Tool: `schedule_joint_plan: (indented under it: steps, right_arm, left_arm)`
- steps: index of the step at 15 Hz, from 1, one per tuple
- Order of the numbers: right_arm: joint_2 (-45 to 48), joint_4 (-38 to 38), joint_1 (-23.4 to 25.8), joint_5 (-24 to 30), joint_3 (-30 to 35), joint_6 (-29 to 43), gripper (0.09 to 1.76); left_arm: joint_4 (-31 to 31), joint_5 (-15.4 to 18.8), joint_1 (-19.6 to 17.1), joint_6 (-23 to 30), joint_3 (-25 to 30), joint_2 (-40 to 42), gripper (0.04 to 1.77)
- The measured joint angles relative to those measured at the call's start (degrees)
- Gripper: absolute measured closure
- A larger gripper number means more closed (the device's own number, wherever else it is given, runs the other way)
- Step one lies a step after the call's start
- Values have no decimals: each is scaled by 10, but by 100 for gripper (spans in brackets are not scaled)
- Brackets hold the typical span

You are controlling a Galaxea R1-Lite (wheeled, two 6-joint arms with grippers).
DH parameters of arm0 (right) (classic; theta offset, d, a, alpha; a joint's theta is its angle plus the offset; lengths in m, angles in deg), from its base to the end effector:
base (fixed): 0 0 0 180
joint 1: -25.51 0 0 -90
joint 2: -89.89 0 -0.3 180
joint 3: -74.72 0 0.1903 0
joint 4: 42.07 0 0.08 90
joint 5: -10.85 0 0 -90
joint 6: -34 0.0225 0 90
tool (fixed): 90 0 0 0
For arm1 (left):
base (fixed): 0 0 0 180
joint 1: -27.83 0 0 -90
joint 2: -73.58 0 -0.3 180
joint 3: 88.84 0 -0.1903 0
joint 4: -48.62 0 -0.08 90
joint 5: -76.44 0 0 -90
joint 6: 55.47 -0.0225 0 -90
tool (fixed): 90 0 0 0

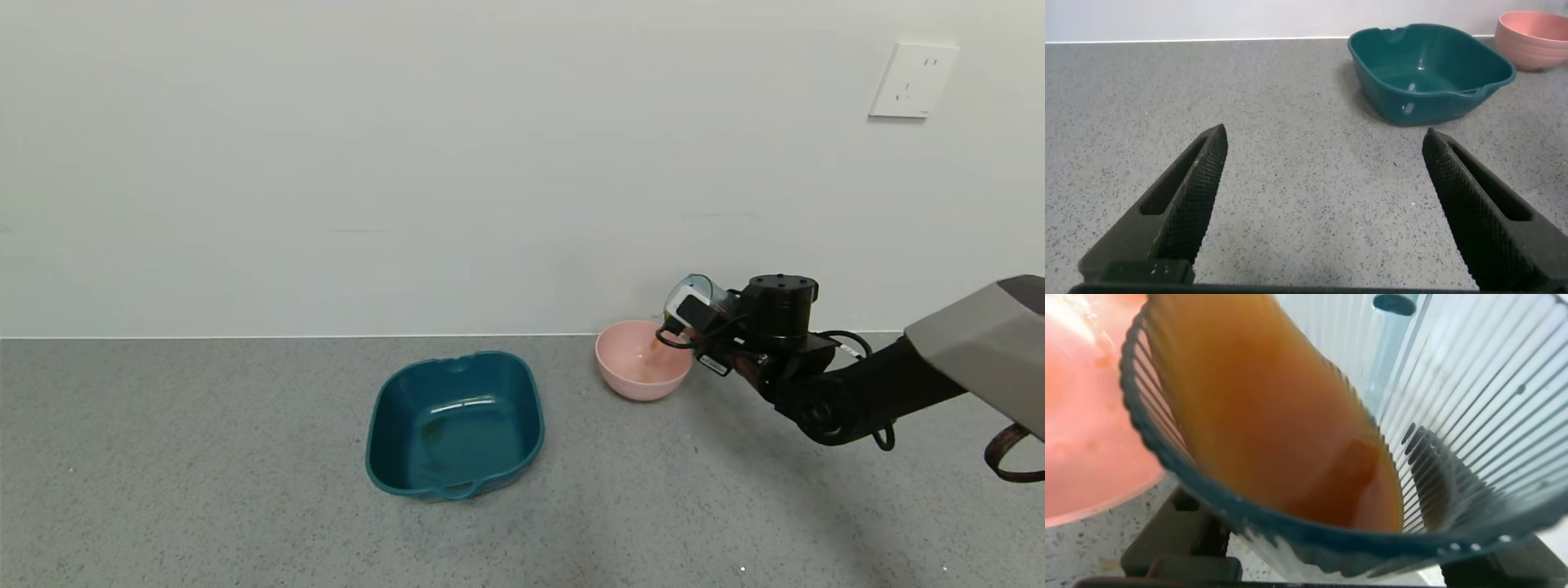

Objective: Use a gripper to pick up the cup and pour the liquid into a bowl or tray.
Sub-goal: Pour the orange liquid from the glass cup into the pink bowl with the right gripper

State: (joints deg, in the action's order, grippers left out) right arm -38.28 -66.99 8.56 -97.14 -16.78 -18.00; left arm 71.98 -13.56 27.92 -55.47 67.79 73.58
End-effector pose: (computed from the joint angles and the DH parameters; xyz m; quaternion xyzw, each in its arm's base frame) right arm 0.4203 0.1208 0.1016 -0.4637 0.0917 0.0347 0.8806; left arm -0.0228 0.0000 0.0755 0.0000 -0.0001 -0.0008 1.0000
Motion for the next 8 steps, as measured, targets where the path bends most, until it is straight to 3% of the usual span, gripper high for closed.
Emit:
schedule_joint_plan:
  steps: [8]
  right_arm:
    - [-24, -8, -9, -66, -37, -136, 48]
  left_arm:
    - [0, 0, 0, 0, 0, 0, 9]
